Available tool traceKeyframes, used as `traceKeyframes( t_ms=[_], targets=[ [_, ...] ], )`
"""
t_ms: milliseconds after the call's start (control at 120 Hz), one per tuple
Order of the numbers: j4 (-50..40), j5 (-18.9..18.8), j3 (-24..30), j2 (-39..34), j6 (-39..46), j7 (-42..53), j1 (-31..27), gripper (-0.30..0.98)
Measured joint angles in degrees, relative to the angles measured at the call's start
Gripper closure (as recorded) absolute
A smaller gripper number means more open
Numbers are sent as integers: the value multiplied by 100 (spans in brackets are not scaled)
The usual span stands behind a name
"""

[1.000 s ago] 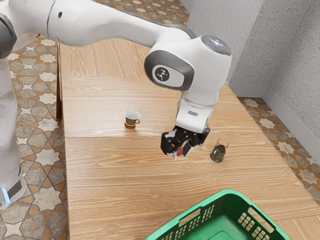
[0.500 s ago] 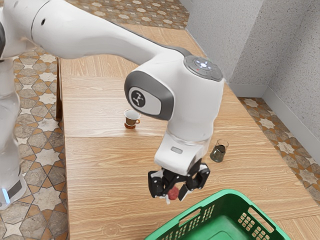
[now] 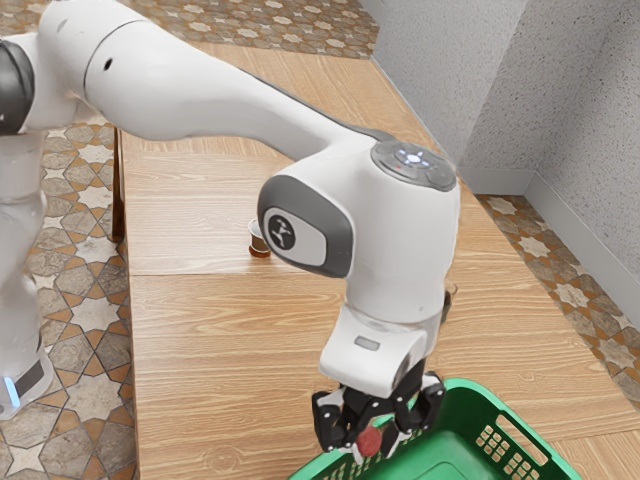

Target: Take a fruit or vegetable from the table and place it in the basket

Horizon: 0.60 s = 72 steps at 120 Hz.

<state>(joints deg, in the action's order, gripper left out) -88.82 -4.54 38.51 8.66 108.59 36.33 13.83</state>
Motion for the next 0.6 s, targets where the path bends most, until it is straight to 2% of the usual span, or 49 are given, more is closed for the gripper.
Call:
traceKeyframes(
  t_ms=[150,600],
  targets=[
    [78,-42,-1,79,175,-107,83,54],
    [676,-657,-98,872,447,-321,42,53]
  ],
)
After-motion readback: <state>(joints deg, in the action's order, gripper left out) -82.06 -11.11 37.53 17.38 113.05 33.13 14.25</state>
